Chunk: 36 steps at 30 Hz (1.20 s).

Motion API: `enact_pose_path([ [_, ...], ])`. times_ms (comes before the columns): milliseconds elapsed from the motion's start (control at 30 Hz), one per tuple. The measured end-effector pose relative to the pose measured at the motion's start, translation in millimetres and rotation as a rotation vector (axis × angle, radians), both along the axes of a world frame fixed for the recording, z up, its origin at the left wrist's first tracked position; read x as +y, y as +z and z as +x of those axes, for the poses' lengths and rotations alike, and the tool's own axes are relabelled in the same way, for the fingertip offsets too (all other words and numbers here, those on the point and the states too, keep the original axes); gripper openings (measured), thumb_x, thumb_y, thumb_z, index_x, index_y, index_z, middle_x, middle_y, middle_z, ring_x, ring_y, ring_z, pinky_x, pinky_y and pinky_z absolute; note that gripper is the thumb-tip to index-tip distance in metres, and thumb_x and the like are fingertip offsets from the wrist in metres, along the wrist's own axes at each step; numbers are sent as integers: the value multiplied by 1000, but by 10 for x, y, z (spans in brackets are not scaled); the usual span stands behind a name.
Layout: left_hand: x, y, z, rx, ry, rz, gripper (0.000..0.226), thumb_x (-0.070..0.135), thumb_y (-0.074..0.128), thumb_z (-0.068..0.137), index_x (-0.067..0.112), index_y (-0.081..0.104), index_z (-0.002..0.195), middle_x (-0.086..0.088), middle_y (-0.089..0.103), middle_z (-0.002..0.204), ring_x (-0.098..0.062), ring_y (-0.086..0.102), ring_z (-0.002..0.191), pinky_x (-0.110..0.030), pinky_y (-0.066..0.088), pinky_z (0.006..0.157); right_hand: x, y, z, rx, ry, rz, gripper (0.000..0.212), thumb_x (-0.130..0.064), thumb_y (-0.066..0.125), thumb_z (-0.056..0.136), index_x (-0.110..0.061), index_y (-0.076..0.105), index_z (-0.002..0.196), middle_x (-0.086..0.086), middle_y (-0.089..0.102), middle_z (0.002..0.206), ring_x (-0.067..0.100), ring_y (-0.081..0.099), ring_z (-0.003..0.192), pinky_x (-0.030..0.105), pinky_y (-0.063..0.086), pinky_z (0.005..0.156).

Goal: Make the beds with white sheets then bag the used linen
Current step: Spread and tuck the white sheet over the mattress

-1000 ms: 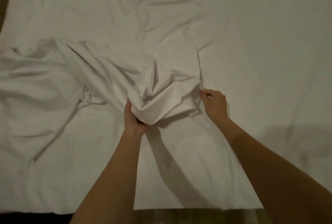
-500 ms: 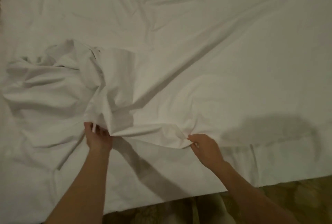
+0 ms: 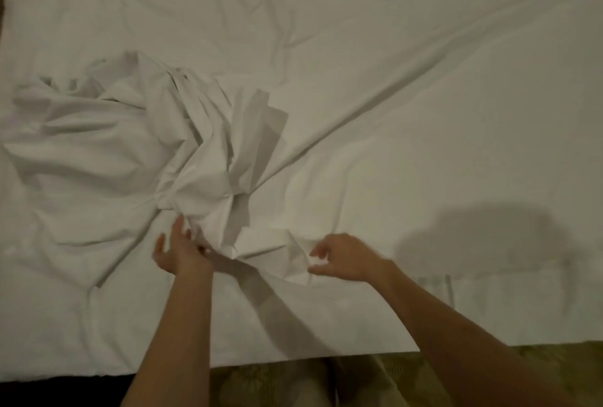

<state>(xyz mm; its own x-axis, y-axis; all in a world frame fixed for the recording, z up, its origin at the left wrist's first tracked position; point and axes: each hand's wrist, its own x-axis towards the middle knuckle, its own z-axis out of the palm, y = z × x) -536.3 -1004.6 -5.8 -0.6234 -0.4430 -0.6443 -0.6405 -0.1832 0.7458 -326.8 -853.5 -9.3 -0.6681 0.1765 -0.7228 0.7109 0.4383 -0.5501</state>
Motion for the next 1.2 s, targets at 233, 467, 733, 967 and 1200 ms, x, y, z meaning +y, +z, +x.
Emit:
enact_pose_path([
  [233,782,480,-467,709,-885,-455,36,7,67,82,6,56,115,-5,56,106,-13,54,97,-18,45,85,679,54,-724,301,-389,160,25,-26,53,97,-8,68,105,10,66,106,23,62,96,28,43,81],
  [467,1925,139,-716,621,-1840,-831,56,21,66,87,11,43,138,-11,44,141,-27,44,128,-36,38,101,1367,-221,-1373,414,-357,419,29,-20,47,98,-10,57,123,11,56,124,27,52,115,38,39,98],
  [733,1950,-216,-1432,152,-2029,-1095,72,56,68,79,9,48,130,-15,56,129,-33,52,118,-39,41,98,2206,-586,-1938,210,-96,671,45,-34,43,98,-10,45,137,10,45,138,28,44,124,41,35,103],
  [967,1871,-274,-1511,-15,-2358,-1218,70,71,50,84,19,57,130,-11,56,132,-30,45,128,-49,26,109,2449,-672,-2013,120,200,752,48,-52,27,100,-17,61,99,2,61,85,23,55,82,40,33,92],
  [1200,1760,-66,-2284,174,-1866,-777,51,43,65,87,8,51,53,-10,55,55,-25,54,58,-34,37,56,2739,-421,-2545,292,-69,754,61,-46,31,102,-7,63,68,14,54,63,35,60,75,34,37,68],
])
